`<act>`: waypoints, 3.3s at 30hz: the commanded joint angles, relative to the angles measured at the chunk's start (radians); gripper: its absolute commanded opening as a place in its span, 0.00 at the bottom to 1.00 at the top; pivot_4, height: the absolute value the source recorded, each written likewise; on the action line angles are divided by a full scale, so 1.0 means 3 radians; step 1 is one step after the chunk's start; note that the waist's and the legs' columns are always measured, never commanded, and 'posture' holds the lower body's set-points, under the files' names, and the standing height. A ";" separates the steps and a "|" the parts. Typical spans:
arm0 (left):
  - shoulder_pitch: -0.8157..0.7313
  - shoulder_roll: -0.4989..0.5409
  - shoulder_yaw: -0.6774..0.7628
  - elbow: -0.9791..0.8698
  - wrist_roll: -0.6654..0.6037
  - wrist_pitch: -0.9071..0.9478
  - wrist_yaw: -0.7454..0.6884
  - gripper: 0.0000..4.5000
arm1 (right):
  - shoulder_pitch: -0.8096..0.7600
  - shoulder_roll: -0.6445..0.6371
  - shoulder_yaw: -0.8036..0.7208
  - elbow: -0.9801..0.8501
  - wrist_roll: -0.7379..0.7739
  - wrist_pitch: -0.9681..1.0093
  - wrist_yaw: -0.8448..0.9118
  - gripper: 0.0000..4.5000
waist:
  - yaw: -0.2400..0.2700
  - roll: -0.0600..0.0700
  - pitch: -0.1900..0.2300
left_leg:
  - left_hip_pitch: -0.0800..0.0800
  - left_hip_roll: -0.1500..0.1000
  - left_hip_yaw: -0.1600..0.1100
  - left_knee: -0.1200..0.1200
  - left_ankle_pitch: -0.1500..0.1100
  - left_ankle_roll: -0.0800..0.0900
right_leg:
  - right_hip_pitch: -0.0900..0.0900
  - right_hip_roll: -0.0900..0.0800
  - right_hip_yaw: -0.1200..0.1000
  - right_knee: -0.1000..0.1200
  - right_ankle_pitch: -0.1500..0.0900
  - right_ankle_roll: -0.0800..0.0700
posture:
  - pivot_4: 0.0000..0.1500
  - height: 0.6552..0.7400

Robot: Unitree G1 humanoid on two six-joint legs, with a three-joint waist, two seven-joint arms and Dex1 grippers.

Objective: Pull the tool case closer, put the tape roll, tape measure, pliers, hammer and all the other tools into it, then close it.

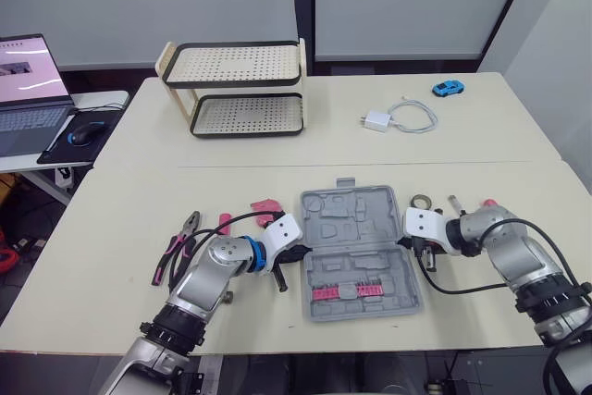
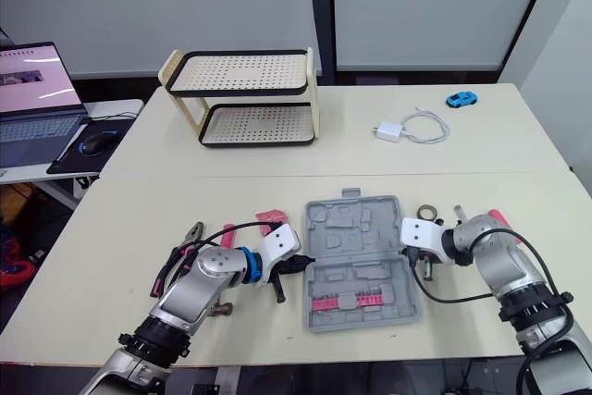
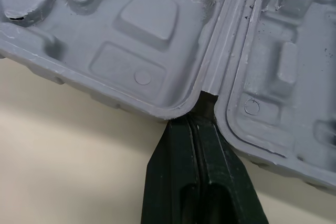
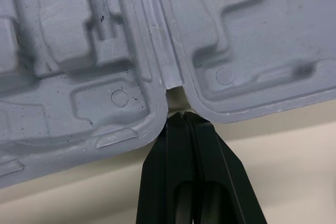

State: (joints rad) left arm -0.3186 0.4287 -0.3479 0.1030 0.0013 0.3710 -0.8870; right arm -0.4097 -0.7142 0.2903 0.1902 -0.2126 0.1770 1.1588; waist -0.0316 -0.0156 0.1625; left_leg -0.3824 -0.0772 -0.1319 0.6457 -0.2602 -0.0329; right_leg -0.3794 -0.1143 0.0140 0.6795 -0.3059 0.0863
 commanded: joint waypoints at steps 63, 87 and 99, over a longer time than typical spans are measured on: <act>0.0822 0.0433 -0.0418 -0.1222 -0.0063 0.0630 -0.0317 0.00 | 0.1356 -0.0343 -0.0130 -0.1889 0.0475 0.1037 -0.0153 0.00 | 0.0018 -0.0002 -0.0001 | 0.0008 0.0002 -0.0006 -0.0003 -0.0008 0.0013 | 0.0017 0.0000 -0.0007 -0.0008 -0.0001 0.0002 | 1.00 1.00; 0.0831 0.0636 -0.0197 -0.1202 -0.0032 0.0608 -0.0212 0.00 | 0.1408 -0.0536 -0.0319 -0.1570 0.0509 0.0823 -0.0214 0.00 | 0.0019 -0.0004 -0.0002 | 0.0010 0.0002 -0.0008 -0.0002 -0.0008 0.0013 | 0.0021 0.0001 -0.0009 -0.0011 -0.0001 0.0002 | 1.00 1.00; 0.0847 0.0860 0.0387 -0.1444 -0.0467 0.0369 -0.0236 0.00 | 0.1603 -0.0841 -0.0882 -0.1567 0.0920 0.0685 -0.0149 0.00 | 0.0025 -0.0008 0.0002 | 0.0007 0.0003 -0.0008 -0.0003 -0.0008 0.0013 | 0.0018 0.0001 -0.0009 -0.0012 -0.0001 0.0002 | 1.00 1.00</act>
State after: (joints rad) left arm -0.0597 0.6823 -0.2972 -0.2718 -0.0868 0.4892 -0.9528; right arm 0.0673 -0.9444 0.0859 -0.2342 0.0188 0.3784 1.0990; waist -0.0242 -0.0179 0.1632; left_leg -0.3806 -0.0764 -0.1343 0.6449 -0.2628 -0.0289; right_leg -0.3741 -0.1142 0.0114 0.6759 -0.3062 0.0868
